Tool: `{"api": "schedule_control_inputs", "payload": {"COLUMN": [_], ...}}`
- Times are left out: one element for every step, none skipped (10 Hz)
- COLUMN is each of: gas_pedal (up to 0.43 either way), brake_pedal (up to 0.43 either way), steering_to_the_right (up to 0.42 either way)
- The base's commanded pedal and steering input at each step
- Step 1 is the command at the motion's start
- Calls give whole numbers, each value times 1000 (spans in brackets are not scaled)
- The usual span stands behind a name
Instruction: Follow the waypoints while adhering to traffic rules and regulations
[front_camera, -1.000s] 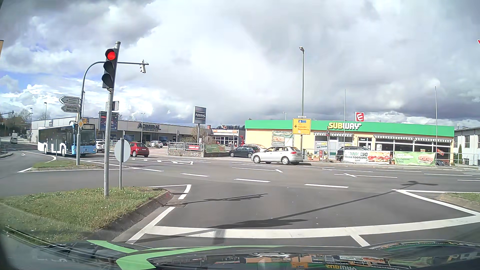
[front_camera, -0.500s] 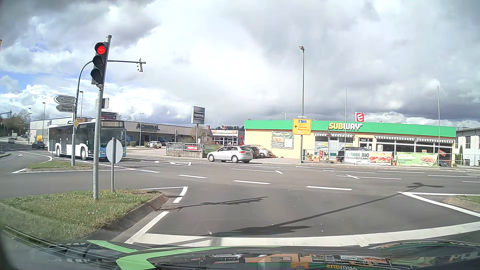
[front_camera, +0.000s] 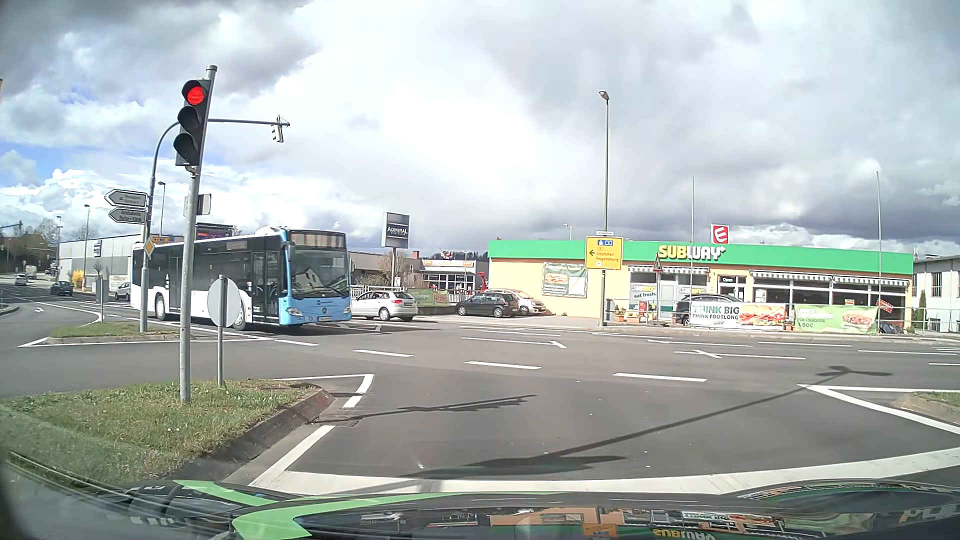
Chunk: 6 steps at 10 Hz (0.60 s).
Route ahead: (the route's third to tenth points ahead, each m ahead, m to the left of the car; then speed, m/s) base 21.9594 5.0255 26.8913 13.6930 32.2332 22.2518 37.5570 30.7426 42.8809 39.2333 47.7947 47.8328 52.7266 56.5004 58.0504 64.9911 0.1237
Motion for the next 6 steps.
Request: {"api": "schedule_control_inputs", "payload": {"gas_pedal": [0,0,0,0,0,0], "brake_pedal": [280,280,287,287,287,287], "steering_to_the_right": [12,12,12,12,12,12]}}
